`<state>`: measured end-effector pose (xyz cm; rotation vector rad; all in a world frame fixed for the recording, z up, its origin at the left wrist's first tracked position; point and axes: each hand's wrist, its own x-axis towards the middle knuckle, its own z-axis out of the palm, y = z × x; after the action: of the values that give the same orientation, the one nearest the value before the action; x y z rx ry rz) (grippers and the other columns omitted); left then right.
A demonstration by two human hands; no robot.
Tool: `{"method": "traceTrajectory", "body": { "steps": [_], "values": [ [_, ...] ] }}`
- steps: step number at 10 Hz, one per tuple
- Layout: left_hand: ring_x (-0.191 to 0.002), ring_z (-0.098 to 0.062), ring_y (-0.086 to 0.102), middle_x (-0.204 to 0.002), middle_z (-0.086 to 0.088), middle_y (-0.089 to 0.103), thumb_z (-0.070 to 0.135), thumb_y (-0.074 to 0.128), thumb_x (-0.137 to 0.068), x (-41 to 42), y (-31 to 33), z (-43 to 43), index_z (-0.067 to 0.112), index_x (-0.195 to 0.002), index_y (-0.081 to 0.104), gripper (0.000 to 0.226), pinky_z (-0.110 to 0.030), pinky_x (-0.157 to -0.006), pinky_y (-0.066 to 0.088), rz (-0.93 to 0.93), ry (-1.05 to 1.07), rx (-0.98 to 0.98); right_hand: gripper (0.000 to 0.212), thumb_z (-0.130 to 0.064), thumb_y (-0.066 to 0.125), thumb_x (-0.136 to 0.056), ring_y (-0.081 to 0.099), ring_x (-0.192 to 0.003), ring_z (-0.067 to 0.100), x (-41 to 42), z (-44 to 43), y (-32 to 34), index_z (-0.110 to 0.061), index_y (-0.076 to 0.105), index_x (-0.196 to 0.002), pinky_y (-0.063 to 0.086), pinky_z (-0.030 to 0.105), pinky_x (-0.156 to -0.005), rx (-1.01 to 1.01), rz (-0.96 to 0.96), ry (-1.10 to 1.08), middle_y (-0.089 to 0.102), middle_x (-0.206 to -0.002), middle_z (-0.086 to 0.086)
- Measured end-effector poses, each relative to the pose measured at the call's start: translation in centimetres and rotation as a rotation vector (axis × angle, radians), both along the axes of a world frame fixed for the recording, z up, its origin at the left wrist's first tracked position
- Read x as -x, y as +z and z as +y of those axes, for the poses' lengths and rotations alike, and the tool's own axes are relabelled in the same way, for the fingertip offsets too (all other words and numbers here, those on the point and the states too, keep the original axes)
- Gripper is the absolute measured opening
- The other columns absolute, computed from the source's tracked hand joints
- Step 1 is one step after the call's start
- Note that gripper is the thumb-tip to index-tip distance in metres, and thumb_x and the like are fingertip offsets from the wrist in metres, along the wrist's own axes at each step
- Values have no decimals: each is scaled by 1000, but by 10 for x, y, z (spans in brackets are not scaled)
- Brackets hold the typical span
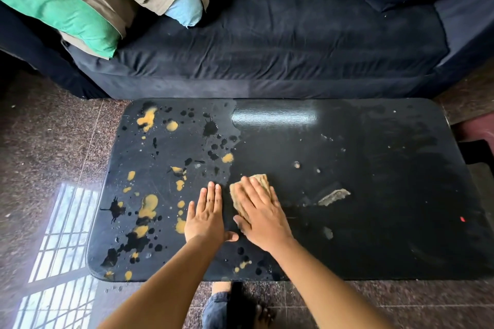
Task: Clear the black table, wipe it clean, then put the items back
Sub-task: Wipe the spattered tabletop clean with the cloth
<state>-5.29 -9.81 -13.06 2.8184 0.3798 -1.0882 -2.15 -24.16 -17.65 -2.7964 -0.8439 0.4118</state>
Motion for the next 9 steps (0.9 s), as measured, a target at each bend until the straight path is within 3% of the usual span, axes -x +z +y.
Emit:
{"method": "traceTrajectory", "body": {
  "steps": [1, 2, 3, 4, 5, 6, 7, 8, 9],
  "values": [
    [-143, -18, -23, -153, -1, -33, 65, 58, -78, 0, 0, 1, 13, -142, -31, 122, -40, -118, -5, 12, -7, -2, 68, -55, 24, -90, -11, -144, 11, -16, -33, -1, -33, 1, -150, 10, 50, -118, 69, 15, 148, -6, -157, -14],
    [-143, -18, -23, -152, 0, -34, 65, 57, -79, 1, -1, 1, 13, -142, -32, 121, -40, -118, -4, 10, -21, -16, 68, -55, 25, -89, 4, -147, 19, -9, -44, -1, -28, 17, -151, 17, 51, -116, 66, -35, -374, 11, -159, -6],
    [-144, -18, -23, -153, 0, -34, 65, 57, -79, 1, -2, 1, 13, -142, -32, 121, -40, -118, -5, 14, -15, -10, 70, -56, 33, -88, 18, -145, 24, 17, -14, -3, -21, 25, -149, 22, 52, -112, -49, -47, -403, 23, -157, 3],
    [-144, -18, -23, -153, -1, -33, 67, 58, -77, 2, -3, 1, 13, -143, -31, 123, -40, -118, -5, -2, -15, -9, 70, -57, 37, -88, 9, -146, 16, 25, -23, -5, -28, 21, -149, 21, 51, -115, -30, -89, 140, 17, -158, -4],
    [-143, -18, -24, -152, -1, -34, 66, 58, -78, 2, -2, 2, 13, -143, -31, 122, -40, -118, -5, 14, -22, -2, 67, -54, 34, -89, 7, -146, 14, 13, -59, -9, -31, 19, -150, 20, 51, -115, 71, -141, 74, 13, -158, -9],
    [-143, -19, -24, -152, -1, -34, 65, 58, -78, 1, -2, 1, 13, -143, -32, 122, -40, -118, -5, 14, -21, -8, 65, -51, 31, -90, 13, -146, 19, 24, -53, -5, -26, 24, -149, 16, 51, -115, 72, -116, -417, 18, -158, -3],
    [-144, -19, -22, -153, -2, -33, 65, 57, -79, 2, -2, 0, 12, -143, -31, 121, -39, -118, -5, 2, -24, -12, 65, -50, 37, -89, 20, -144, 22, 48, -11, -4, -23, 30, -147, 18, 50, -114, -52, -105, -383, 25, -155, 1],
    [-144, -19, -21, -154, -2, -31, 62, 58, -80, 3, -1, 1, 12, -144, -29, 119, -40, -119, -4, -20, -23, -2, 62, -50, 37, -89, 20, -144, 17, 51, -17, -6, -28, 30, -146, 30, 52, -110, -30, -145, 67, 26, -155, -4],
    [-144, -19, -21, -153, -1, -32, 65, 59, -77, 3, 0, 1, 12, -144, -29, 123, -40, -118, -5, 1, -21, 8, 61, -46, 33, -88, 20, -144, 19, 35, -53, -7, -29, 31, -146, 31, 54, -110, 71, -184, -63, 24, -155, -6]
  ]
}}
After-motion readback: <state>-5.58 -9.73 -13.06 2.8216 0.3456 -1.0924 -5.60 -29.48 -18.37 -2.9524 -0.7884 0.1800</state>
